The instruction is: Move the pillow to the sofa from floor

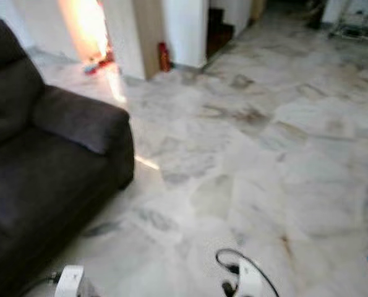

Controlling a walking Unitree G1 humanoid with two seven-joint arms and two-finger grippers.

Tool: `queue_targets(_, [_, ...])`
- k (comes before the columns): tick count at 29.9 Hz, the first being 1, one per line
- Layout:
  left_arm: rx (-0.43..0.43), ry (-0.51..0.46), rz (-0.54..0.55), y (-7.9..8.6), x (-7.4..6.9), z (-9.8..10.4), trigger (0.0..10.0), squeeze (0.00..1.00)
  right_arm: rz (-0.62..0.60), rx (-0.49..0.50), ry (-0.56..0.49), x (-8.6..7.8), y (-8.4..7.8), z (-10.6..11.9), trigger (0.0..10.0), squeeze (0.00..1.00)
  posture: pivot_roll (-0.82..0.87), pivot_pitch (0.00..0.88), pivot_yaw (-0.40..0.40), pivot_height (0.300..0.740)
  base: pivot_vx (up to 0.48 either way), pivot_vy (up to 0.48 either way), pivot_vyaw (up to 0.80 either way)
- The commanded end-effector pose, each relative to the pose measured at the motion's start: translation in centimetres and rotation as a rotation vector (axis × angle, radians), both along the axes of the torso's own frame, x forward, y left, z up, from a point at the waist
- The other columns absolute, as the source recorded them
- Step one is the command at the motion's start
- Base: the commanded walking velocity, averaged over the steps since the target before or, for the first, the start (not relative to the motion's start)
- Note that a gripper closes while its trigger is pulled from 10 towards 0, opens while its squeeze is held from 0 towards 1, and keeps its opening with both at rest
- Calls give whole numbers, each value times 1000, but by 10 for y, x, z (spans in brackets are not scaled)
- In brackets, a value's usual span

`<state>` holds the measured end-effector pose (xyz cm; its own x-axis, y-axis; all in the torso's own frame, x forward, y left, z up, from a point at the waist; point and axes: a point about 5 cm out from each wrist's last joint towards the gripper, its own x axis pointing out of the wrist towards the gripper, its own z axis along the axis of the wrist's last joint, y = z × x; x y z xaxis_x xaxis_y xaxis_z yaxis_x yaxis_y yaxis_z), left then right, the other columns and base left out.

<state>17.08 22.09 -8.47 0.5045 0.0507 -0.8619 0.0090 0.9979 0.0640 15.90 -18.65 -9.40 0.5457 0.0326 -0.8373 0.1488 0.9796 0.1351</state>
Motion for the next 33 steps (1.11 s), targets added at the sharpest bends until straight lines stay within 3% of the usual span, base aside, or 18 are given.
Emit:
queue_targets(1, [15, 15, 2, 4, -3, -1, 10000, 0, 9, 19, -20, 7, 8, 2, 10000, 0, -8, 0, -25, 740, 0, 0, 800])
queue_targets(33, [3, 6, 25, 1, 0, 0, 10000, 0, 23, 6, -19, 8, 4, 3, 10000, 0, -7, 0, -42, 740, 0, 0, 800])
